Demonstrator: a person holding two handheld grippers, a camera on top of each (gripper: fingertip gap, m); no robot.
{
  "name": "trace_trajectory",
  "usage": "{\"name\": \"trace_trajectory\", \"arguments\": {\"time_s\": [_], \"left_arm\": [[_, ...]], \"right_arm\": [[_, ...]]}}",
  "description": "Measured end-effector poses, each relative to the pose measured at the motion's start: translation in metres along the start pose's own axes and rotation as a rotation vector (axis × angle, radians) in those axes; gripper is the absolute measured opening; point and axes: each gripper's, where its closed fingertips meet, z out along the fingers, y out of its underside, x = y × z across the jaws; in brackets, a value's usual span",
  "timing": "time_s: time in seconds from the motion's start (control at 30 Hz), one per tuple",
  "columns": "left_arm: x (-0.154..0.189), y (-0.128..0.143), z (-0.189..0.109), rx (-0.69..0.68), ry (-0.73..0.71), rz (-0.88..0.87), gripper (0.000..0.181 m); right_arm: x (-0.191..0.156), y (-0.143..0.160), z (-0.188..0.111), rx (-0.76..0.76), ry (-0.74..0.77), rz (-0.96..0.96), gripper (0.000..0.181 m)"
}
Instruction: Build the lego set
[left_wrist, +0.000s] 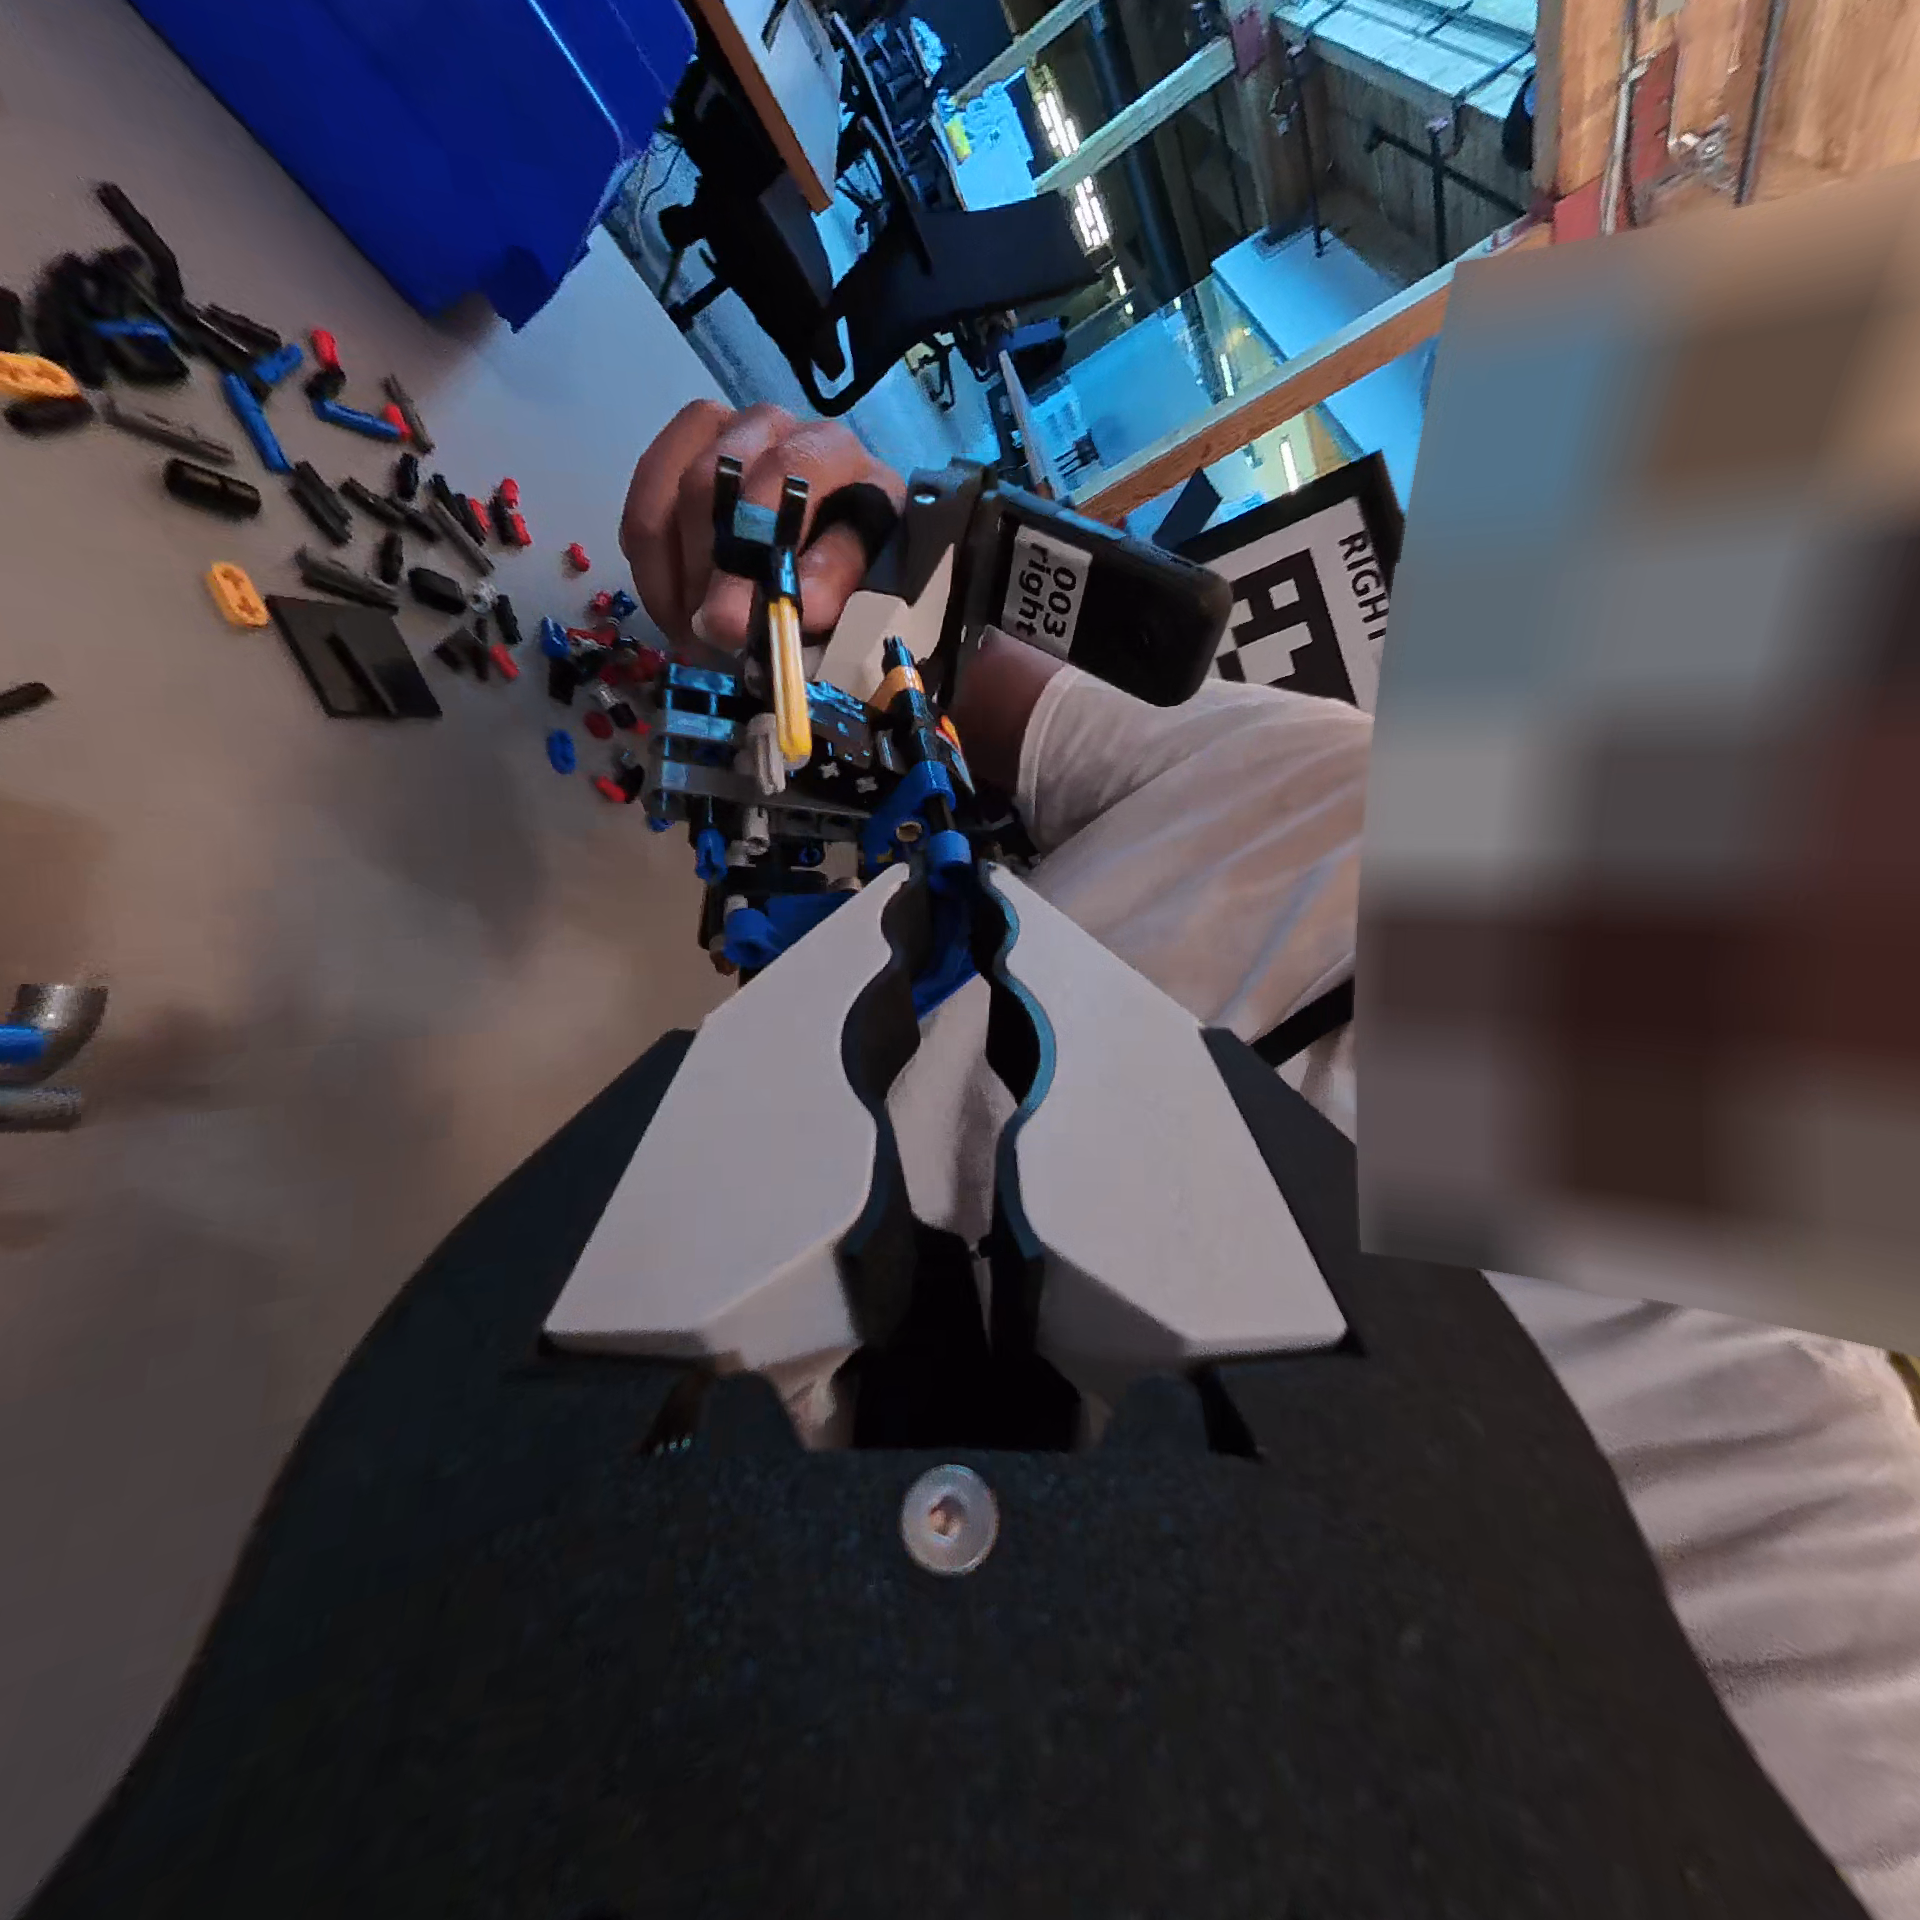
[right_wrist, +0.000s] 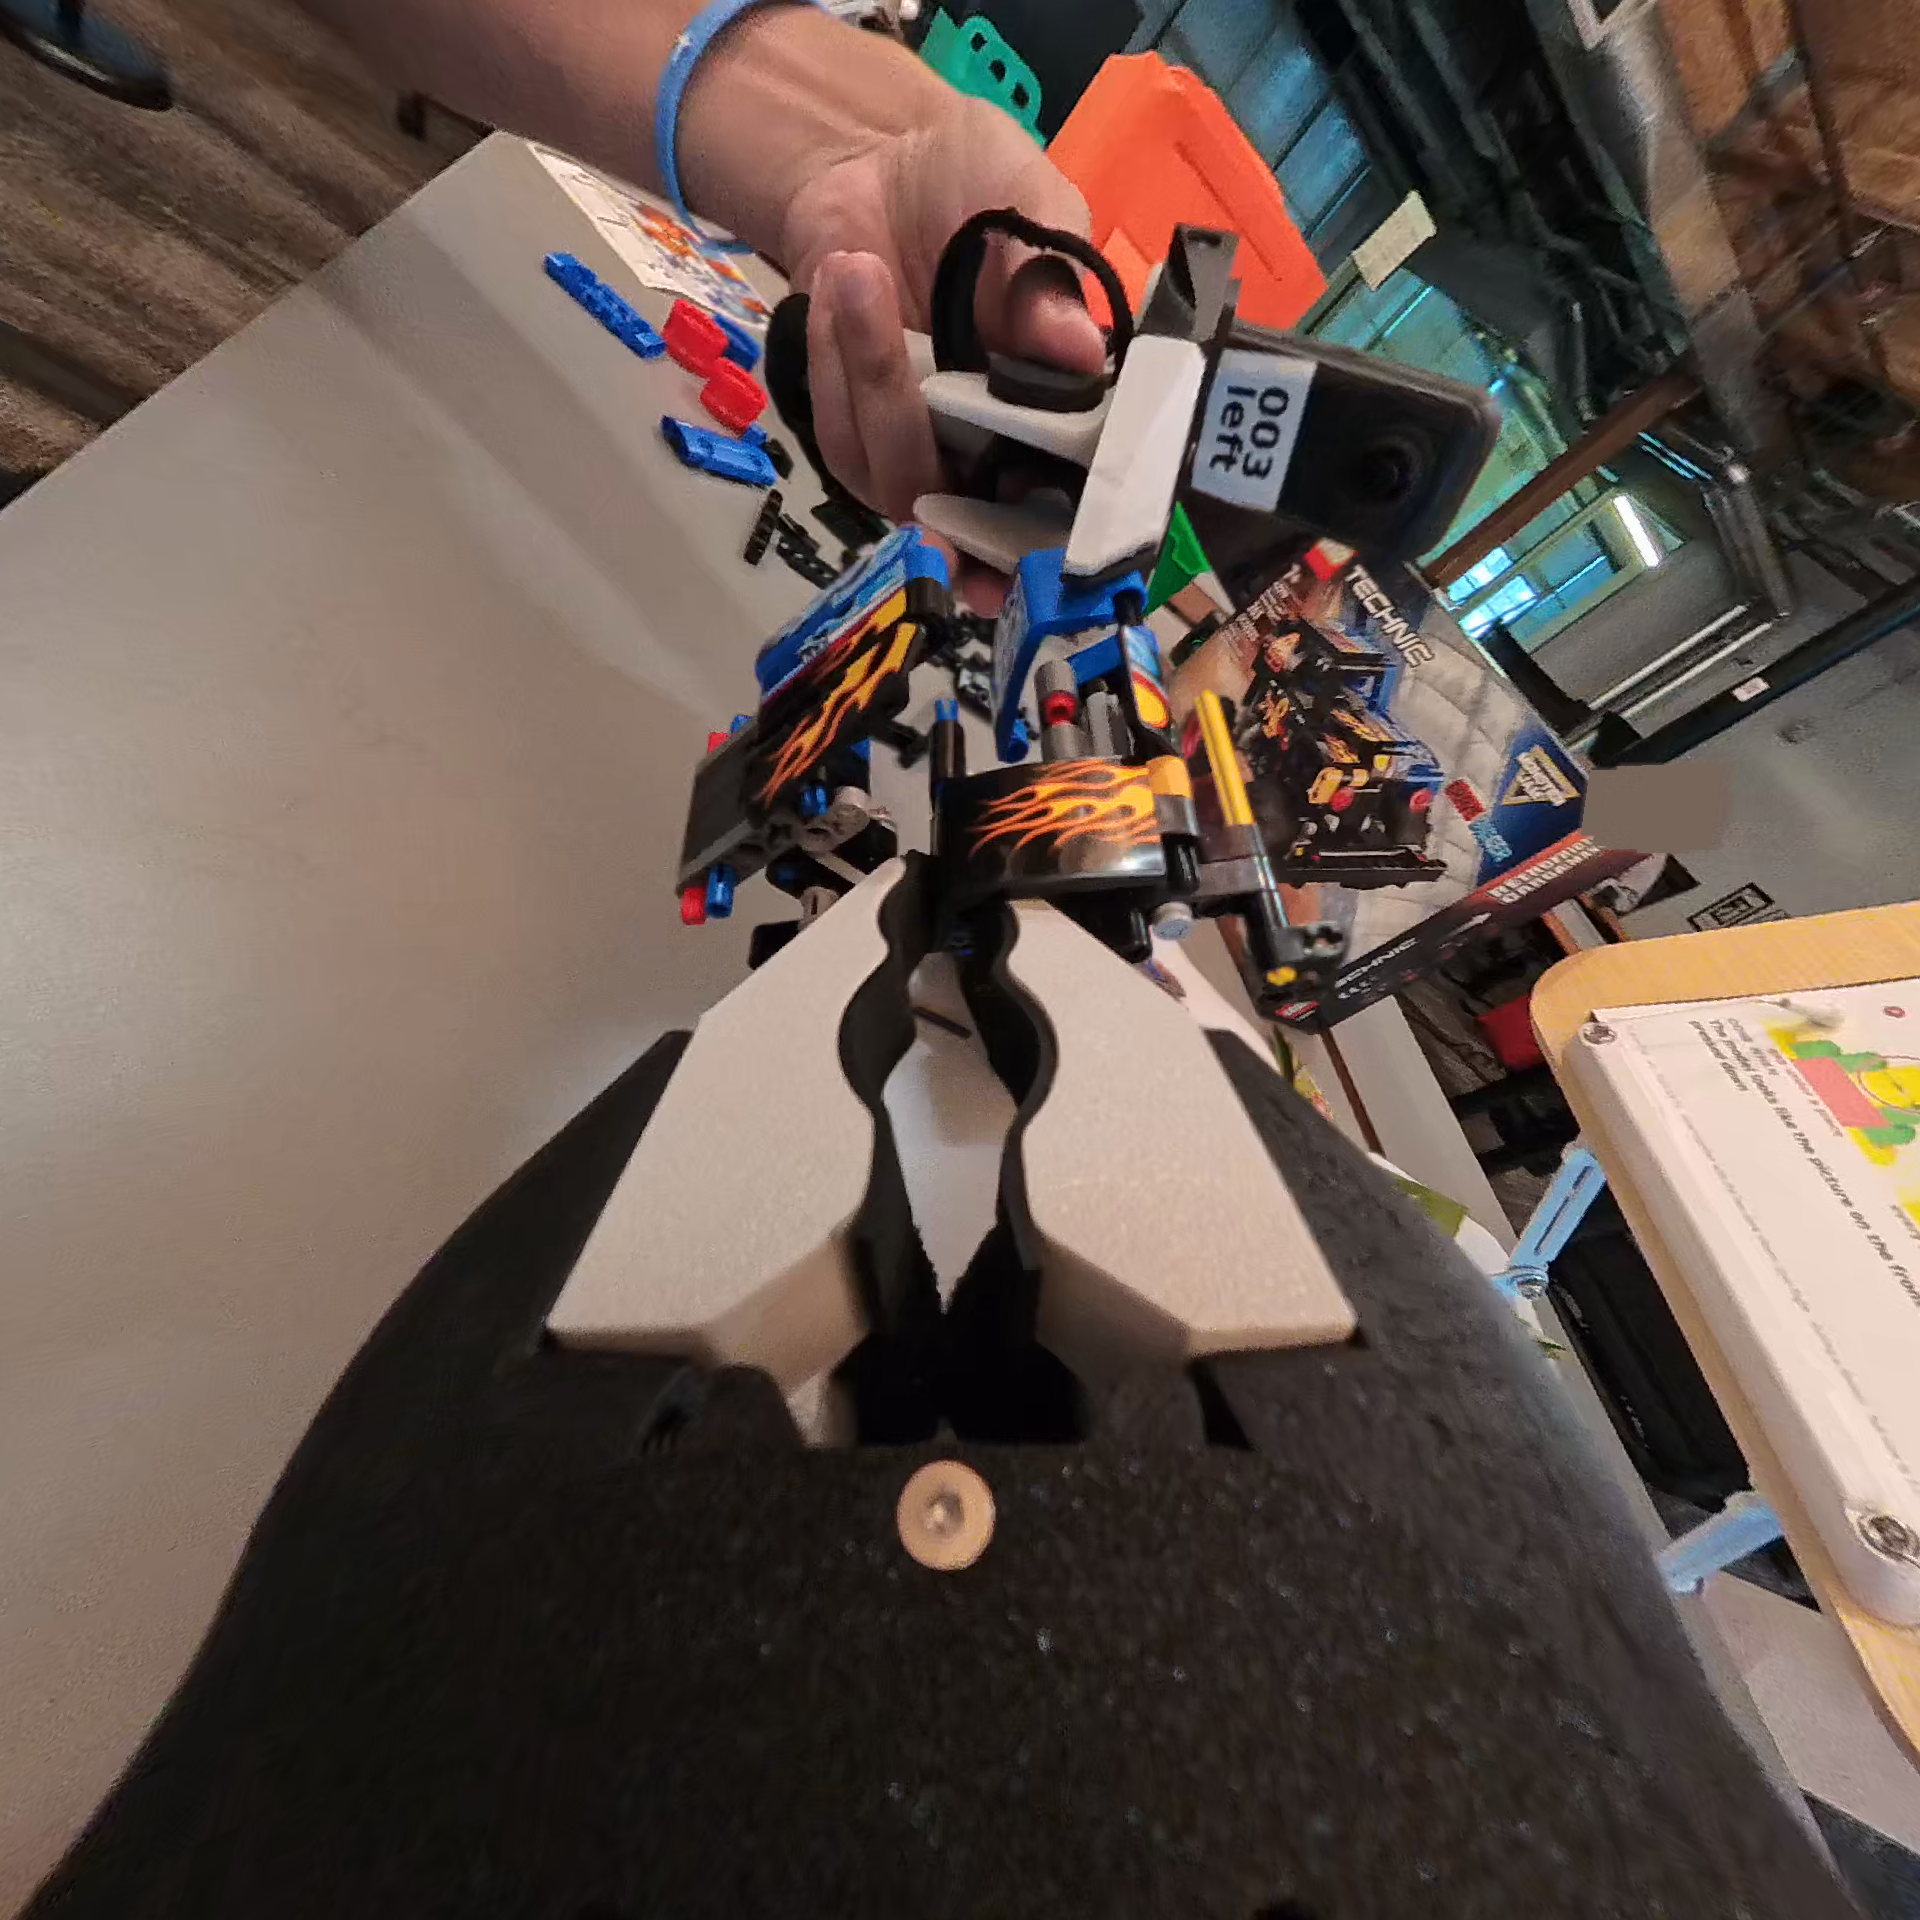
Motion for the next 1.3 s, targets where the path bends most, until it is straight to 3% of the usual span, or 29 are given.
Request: {"name": "trace_trajectory", "arguments": {"time_s": [0.23,0.57,0.73,0.93,0.97,1.03,1.3], "left_arm": [[0.004,-0.015,0.004,0.006,-0.068,0.063,0.008],[0.007,-0.041,0.0,0.086,-0.247,0.407,0.043],[0.01,-0.03,-0.01,0.068,-0.302,0.715,0.039],[-0.009,-0.022,0.001,0.012,-0.434,0.917,0.012],[-0.009,-0.021,0.003,0.014,-0.432,0.925,0.002],[-0.01,-0.023,0.003,0.035,-0.426,0.899,0.0],[-0.007,-0.018,-0.002,0.098,-0.206,0.56,0.0]], "right_arm": [[0.01,-0.006,-0.005,0.046,0.012,0.089,0.006],[0.027,-0.022,-0.021,0.224,-0.052,0.342,0.006],[0.032,-0.026,-0.027,0.266,-0.086,0.397,0.006],[0.028,-0.023,-0.024,0.273,-0.139,0.448,0.006],[0.027,-0.022,-0.023,0.265,-0.141,0.447,0.006],[0.029,-0.019,-0.023,0.255,-0.126,0.445,0.006],[0.033,-0.005,-0.02,0.126,-0.067,0.317,0.006]]}}
